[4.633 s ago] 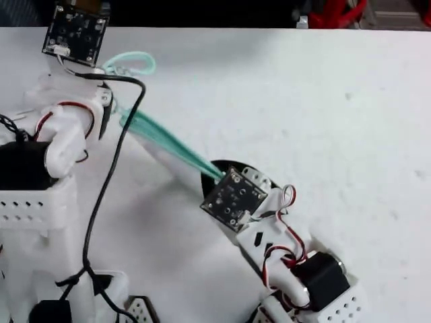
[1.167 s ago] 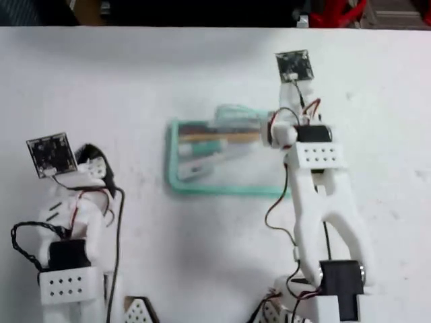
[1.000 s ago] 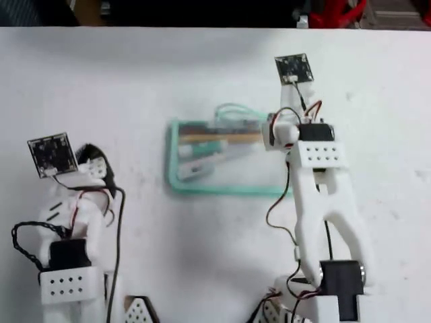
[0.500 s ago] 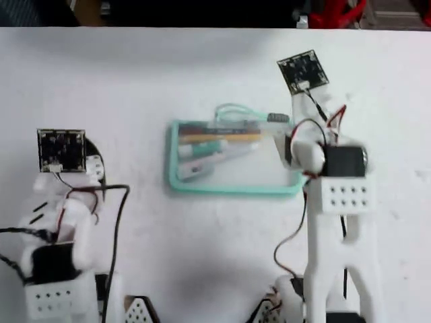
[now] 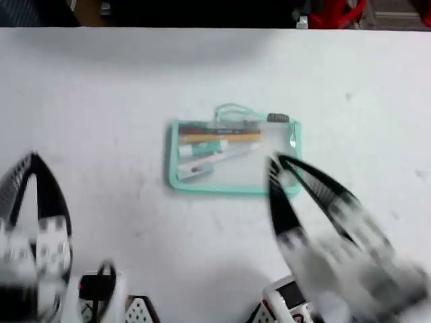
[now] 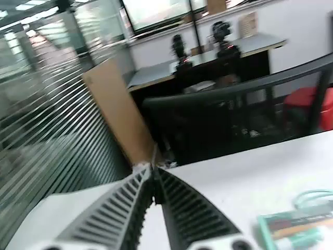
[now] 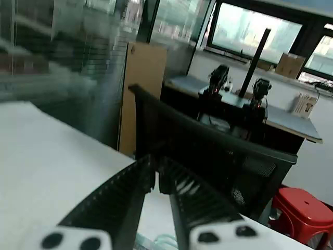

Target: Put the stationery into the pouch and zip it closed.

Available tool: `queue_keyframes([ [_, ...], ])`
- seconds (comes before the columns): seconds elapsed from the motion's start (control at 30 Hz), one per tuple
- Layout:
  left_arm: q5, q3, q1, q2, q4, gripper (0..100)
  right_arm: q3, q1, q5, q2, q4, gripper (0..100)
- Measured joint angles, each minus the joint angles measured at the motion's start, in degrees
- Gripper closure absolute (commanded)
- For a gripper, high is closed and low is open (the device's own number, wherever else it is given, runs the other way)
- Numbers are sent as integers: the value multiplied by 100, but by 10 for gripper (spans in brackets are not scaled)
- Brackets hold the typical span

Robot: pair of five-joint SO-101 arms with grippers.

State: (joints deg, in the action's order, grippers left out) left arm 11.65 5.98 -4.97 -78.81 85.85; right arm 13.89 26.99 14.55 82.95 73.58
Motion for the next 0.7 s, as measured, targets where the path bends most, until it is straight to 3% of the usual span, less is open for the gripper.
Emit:
queue_keyframes([
  [0.1, 0, -378, 255, -484, 185, 977, 0, -352, -255, 703, 281, 982],
  [0.23, 0, -141, 0, -1407, 79, 977, -9, -501, -316, 1433, 765, 982],
  [0.43, 0, 1565, -273, -2602, -352, 977, 141, -571, -316, 2057, 1336, 982],
  [0.7, 26, 3780, -299, -2602, -1055, 977, 1433, -571, -316, 2057, 1213, 981],
])
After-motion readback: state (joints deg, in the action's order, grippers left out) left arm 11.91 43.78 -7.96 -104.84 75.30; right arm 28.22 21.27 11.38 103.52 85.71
